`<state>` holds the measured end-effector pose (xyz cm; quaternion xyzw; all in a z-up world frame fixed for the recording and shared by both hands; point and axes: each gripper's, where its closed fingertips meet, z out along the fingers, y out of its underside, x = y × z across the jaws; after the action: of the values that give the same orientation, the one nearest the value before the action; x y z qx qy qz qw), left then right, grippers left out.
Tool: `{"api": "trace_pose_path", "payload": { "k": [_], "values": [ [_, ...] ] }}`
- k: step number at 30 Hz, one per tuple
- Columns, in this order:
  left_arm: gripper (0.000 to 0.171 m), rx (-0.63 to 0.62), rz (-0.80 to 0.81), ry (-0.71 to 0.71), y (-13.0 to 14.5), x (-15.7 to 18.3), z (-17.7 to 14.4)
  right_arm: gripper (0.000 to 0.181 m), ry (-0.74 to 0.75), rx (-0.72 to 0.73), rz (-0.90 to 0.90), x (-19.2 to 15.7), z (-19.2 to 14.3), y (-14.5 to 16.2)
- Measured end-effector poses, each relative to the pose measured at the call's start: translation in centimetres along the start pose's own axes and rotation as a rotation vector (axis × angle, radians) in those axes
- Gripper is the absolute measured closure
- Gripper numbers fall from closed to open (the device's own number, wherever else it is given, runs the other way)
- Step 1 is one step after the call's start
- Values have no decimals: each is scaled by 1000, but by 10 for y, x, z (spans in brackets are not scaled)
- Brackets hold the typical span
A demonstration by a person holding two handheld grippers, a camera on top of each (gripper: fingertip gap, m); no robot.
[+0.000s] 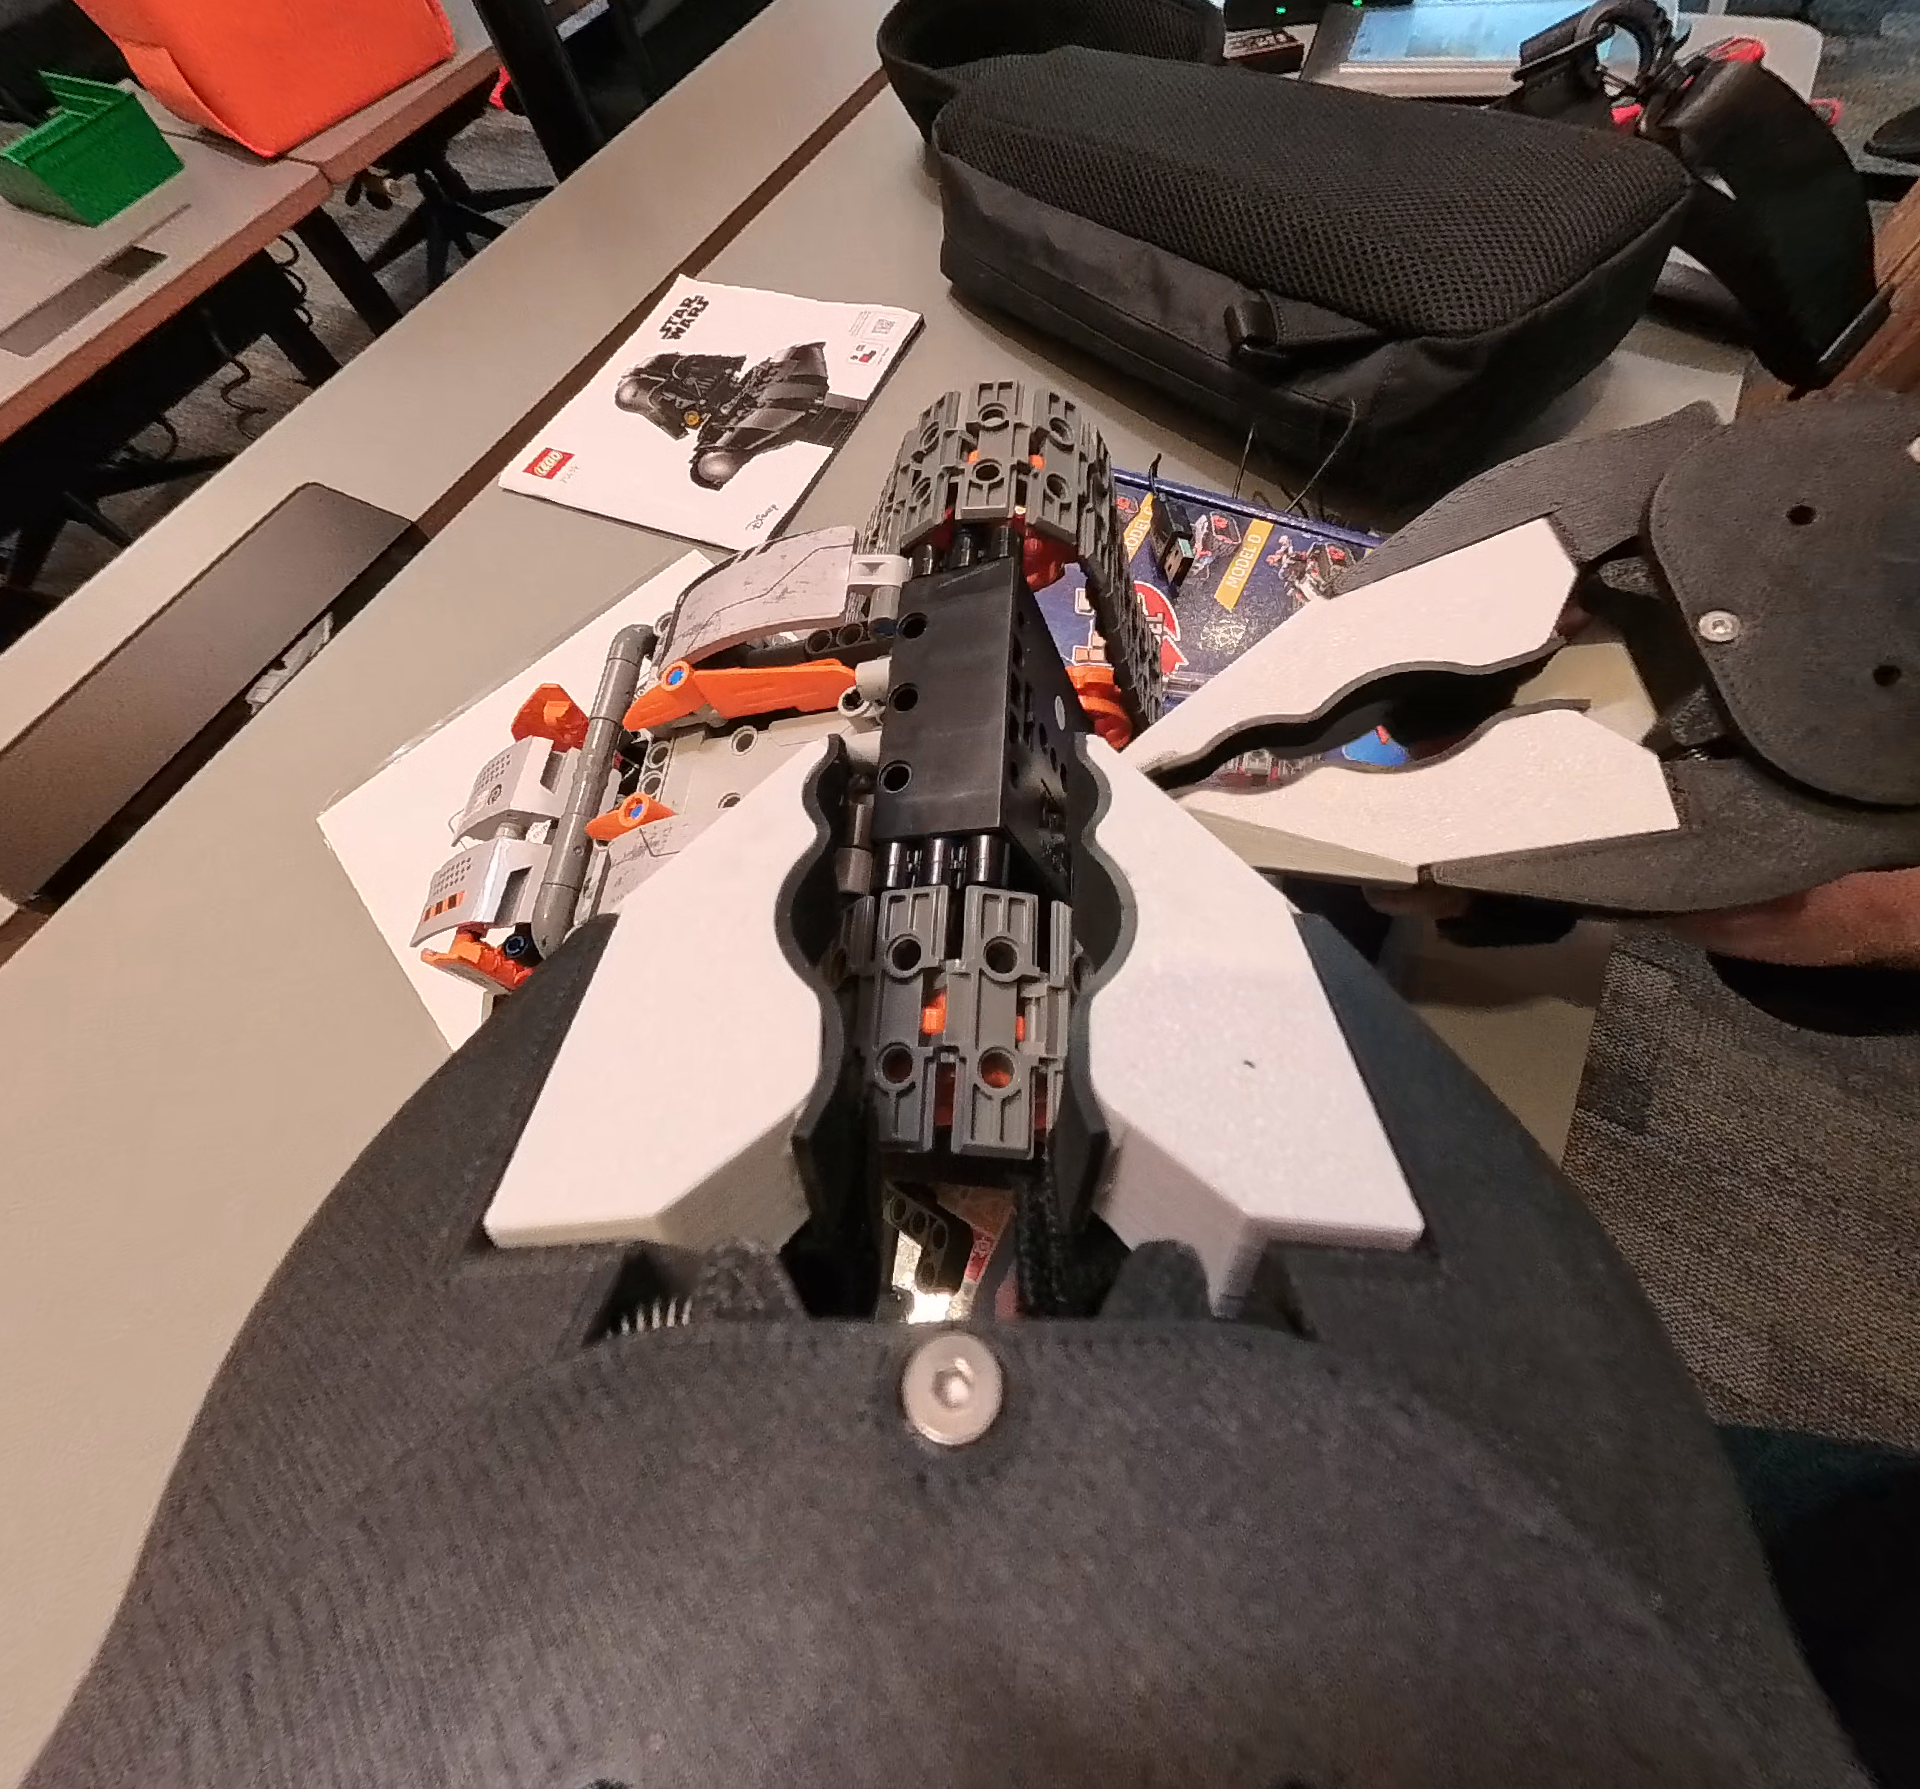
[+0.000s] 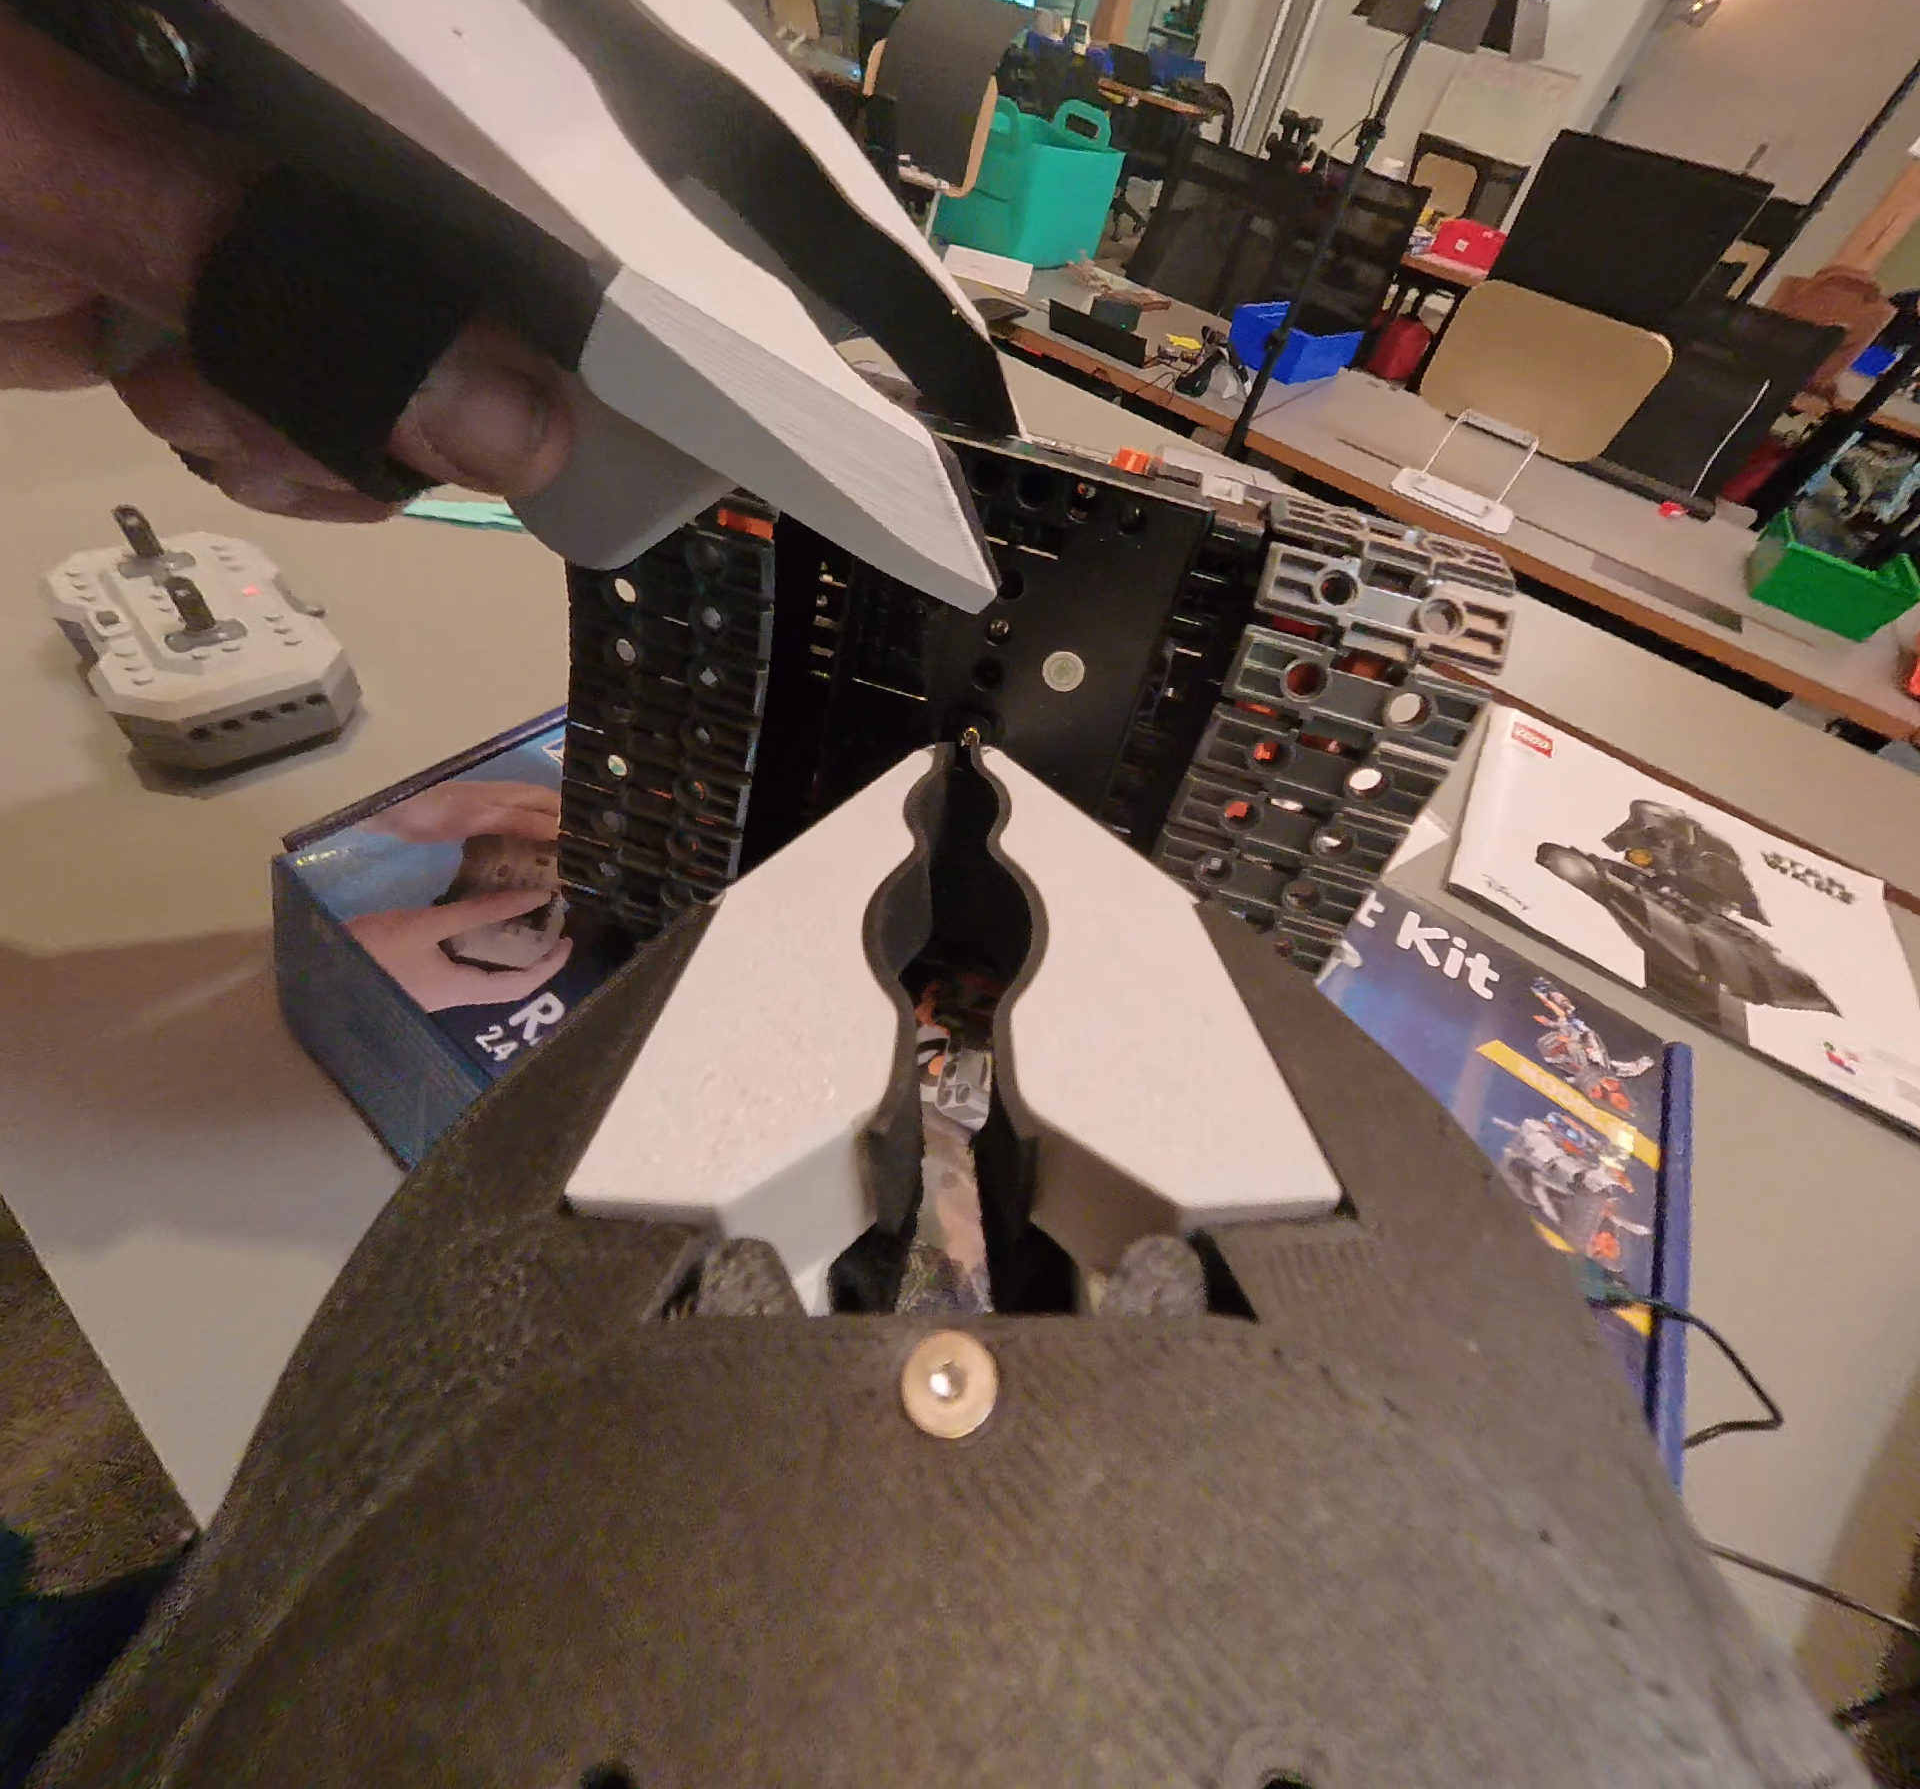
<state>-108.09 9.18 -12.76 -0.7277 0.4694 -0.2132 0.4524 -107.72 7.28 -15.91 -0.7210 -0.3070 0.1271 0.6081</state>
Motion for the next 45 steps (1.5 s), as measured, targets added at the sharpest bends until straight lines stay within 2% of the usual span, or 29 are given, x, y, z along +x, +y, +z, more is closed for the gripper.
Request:
{"api": "trace_pose_path", "payload": {
  "k": [4,13,18,22,28,33,36,38,42,43,45],
  "values": [
    [133,2,0,-2,0,1,0,177,25,16,52,3,-2,-2],
    [133,11,-24,4,0,-1,0,181,77,2,11,2,2,-2],
    [133,10,-24,1,0,-1,0,181,59,-4,2,2,3,-2],
    [133,10,-19,3,0,-1,0,181,53,-35,-177,1,3,-3],
    [134,10,-3,-10,1,-1,0,181,-42,-78,-593,-3,1,-2],
    [135,0,21,-33,2,-1,1,181,-64,-99,-732,-4,-2,0],
    [134,-2,-2,-74,2,-11,2,181,-116,-89,-808,-23,-7,5],
    [134,7,-19,-54,2,-14,0,181,-115,-88,-768,-20,-8,11],
    [134,12,-21,-38,3,-10,-2,181,-147,-35,-575,-17,-13,-3],
    [134,15,-26,-32,2,-10,-1,176,-128,-23,-568,-14,-11,-5],
    [133,13,-22,-23,1,-10,0,154,-101,-18,-554,-8,-9,-8]
  ]
}}
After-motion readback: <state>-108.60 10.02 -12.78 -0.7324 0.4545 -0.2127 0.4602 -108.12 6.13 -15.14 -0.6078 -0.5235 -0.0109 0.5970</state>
